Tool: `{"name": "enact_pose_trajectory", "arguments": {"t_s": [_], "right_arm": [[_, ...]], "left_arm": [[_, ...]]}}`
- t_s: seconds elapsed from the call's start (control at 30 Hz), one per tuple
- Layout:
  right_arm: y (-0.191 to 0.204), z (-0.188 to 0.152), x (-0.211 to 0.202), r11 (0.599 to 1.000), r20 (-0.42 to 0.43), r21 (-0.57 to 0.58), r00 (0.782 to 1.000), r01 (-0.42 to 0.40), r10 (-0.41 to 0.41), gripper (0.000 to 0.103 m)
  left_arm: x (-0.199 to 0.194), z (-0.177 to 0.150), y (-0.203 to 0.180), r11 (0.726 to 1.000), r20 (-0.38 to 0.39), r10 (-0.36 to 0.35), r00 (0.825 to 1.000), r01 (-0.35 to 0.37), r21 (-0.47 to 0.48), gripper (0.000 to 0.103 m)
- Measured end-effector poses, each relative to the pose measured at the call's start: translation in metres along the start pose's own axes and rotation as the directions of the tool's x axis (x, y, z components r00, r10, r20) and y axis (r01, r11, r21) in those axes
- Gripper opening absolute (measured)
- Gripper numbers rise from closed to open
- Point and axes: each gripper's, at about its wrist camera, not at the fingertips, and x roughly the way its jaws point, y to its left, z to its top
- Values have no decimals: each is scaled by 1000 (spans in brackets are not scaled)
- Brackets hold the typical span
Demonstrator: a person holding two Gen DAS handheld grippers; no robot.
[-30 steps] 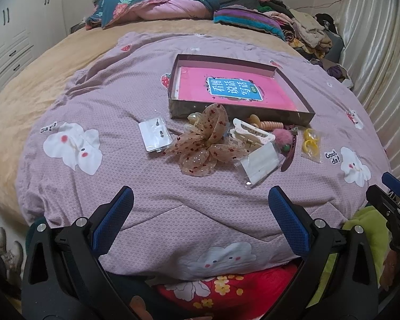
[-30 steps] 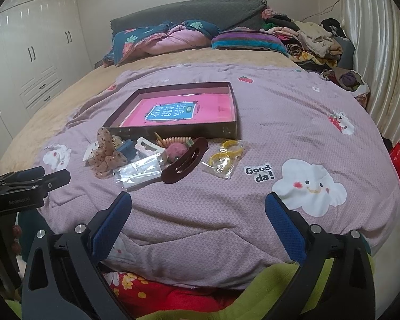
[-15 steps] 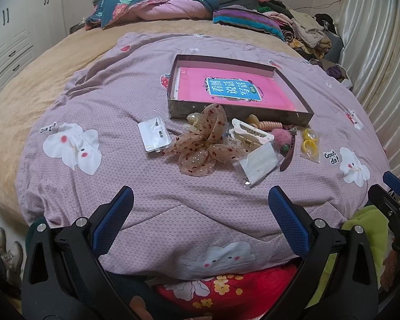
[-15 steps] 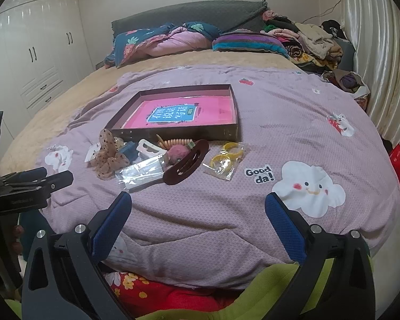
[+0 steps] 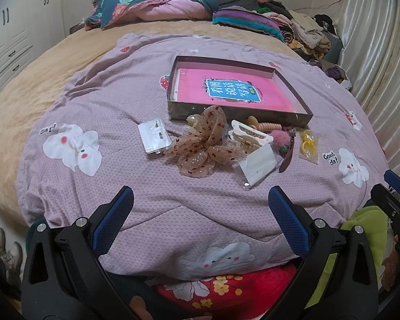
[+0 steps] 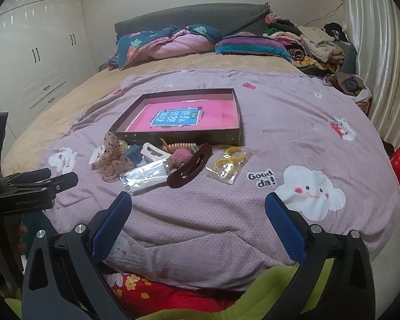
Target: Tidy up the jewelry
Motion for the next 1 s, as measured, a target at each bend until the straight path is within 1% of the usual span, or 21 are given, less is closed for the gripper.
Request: {"name": "enact_pose_trajectory", "arguments": {"t_s": [0.1,0.33,0.6,0.8,0.87,0.9,0.93,1.0], "right_arm": [[3,3,1,1000,-1,-2,1000,-15,15,99],[8,14,10,999,-4,-14,999,-52,52,99],[19,32,34,992,-43,-11,991,-124,124,99],[26,46,56,987,-68,-9,984,-163,162,99],[26,48,66,987,-73,-16,985,-157,155,99],[26,48,72,988,-86,-16,985,-151,149,99],[24,48,78,988,-97,-10,984,-153,151,99],[19,44,92,989,-128,18,981,-145,146,99]], "left_arm": [[0,1,4,1000,3,4,1000,-4,-12,95],[5,5,29,998,5,28,1000,-28,-61,95],[12,12,56,994,14,40,999,-38,-107,95],[24,22,61,995,9,4,1000,-3,-98,95],[32,27,59,996,13,-3,1000,4,-84,95],[35,29,57,997,2,-2,1000,2,-77,95],[41,32,54,998,-8,-7,1000,6,-63,95],[48,36,48,999,1,-17,1000,17,-28,95]]}}
